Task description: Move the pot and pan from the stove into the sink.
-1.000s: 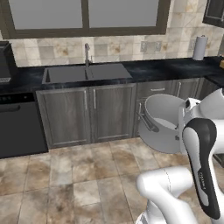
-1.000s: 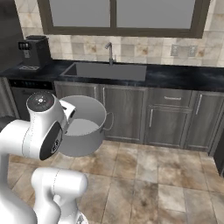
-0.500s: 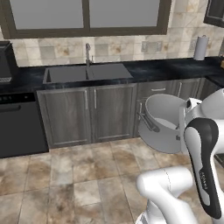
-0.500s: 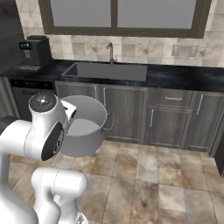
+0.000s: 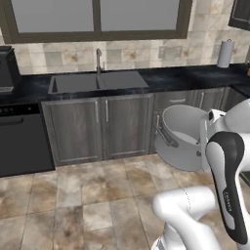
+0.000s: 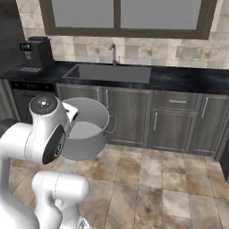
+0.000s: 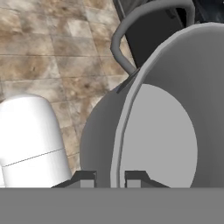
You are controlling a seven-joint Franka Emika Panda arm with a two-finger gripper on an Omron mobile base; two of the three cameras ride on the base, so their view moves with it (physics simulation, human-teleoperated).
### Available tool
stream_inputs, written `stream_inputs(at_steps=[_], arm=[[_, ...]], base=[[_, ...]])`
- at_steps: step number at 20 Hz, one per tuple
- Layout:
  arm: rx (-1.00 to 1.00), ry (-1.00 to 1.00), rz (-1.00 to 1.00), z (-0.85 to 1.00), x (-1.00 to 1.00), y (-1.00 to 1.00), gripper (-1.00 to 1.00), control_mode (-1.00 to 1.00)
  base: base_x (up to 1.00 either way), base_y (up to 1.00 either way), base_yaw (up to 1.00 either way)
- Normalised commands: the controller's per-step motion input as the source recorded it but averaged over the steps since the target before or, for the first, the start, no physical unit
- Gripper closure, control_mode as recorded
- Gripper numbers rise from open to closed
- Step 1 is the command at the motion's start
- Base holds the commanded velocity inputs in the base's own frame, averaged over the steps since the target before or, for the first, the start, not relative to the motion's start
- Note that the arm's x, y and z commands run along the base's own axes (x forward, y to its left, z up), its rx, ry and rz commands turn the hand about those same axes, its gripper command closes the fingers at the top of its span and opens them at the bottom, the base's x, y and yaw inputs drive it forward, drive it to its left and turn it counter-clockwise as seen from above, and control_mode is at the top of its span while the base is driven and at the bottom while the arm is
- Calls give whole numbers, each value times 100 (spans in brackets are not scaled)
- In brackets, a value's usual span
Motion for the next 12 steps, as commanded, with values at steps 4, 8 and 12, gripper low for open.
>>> stream_inputs(at_steps=[4, 8, 12], arm=[[0, 0, 0, 0, 0, 0, 100, 100], [0, 0, 0, 0, 0, 0, 100, 100], [0, 0, 0, 0, 0, 0, 100, 100]], base=[[71, 31, -5], [72, 39, -6], [71, 44, -6]])
